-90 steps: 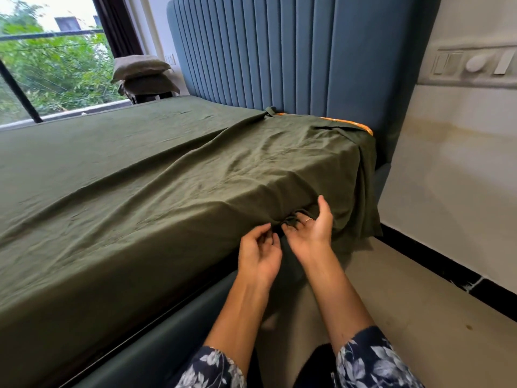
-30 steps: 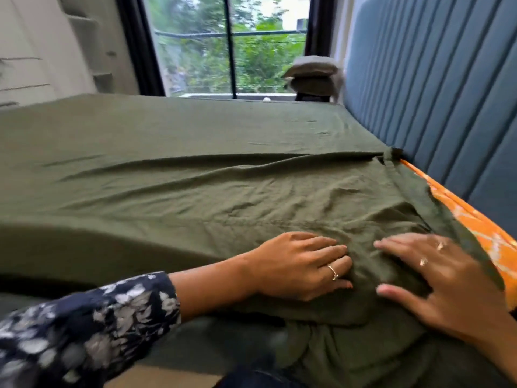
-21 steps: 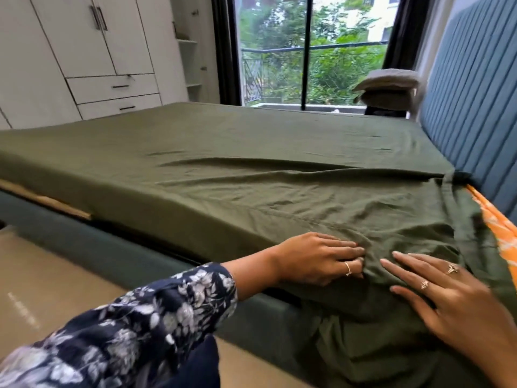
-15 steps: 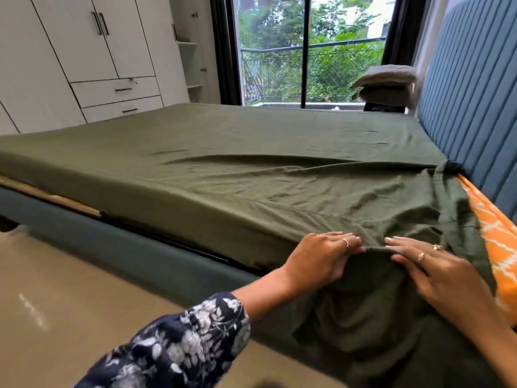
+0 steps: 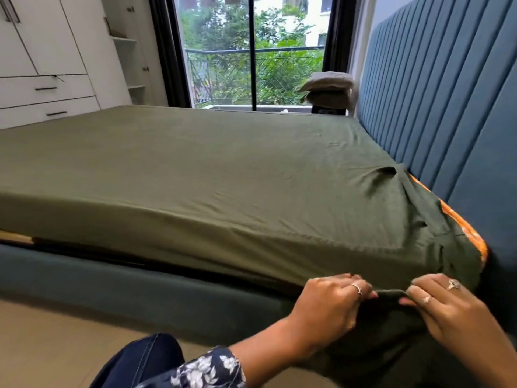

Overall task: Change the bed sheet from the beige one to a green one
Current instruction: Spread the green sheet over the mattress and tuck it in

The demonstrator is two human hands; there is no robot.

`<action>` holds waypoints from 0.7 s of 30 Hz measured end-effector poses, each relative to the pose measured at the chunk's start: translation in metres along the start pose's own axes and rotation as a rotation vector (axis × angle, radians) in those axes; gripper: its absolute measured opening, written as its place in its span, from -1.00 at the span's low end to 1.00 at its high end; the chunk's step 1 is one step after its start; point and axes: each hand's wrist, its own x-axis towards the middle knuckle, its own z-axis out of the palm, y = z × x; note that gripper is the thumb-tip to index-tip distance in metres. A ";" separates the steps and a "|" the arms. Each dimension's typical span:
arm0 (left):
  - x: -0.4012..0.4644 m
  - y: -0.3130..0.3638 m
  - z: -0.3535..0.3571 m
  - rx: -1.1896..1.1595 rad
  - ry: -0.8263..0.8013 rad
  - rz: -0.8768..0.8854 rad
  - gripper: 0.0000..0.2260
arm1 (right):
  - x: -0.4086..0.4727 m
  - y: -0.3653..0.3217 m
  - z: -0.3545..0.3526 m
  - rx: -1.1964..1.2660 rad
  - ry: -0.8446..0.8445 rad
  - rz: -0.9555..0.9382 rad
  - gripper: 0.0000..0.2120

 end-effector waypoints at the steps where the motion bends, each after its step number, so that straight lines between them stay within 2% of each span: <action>1: -0.001 -0.007 0.001 0.041 -0.053 0.008 -0.91 | 0.000 -0.001 0.005 -0.031 -0.029 0.018 -0.43; 4: 0.001 -0.022 0.000 0.178 -0.132 0.100 -0.92 | 0.011 -0.006 0.003 -0.088 -0.183 0.064 -0.41; 6: 0.007 -0.020 -0.007 0.206 -0.120 0.138 -0.88 | 0.024 -0.010 -0.012 -0.024 -0.258 0.181 -0.44; 8: 0.021 -0.016 -0.016 0.201 -0.080 0.178 -0.80 | 0.042 -0.014 -0.028 -0.044 -0.173 0.388 -0.53; 10: 0.041 -0.014 -0.021 0.190 -0.004 0.219 -0.83 | 0.067 -0.010 -0.040 -0.177 -0.093 0.651 -0.63; 12: 0.066 -0.017 -0.018 0.180 0.032 0.191 -0.86 | 0.087 0.004 -0.044 -0.251 -0.267 0.966 -0.57; 14: 0.085 -0.018 -0.009 0.215 -0.007 0.110 -0.71 | 0.101 0.011 -0.040 -0.276 -0.543 1.131 -0.42; 16: 0.091 -0.020 0.004 0.250 -0.118 0.069 -0.56 | 0.102 0.010 -0.027 -0.280 -0.641 1.082 -0.48; 18: 0.089 -0.023 0.016 0.292 -0.201 0.078 -0.54 | 0.100 0.010 -0.022 -0.264 -0.625 0.983 -0.54; 21: 0.086 -0.014 0.020 0.305 -0.205 0.093 -0.57 | 0.092 0.019 -0.047 -0.392 -0.557 0.911 -0.55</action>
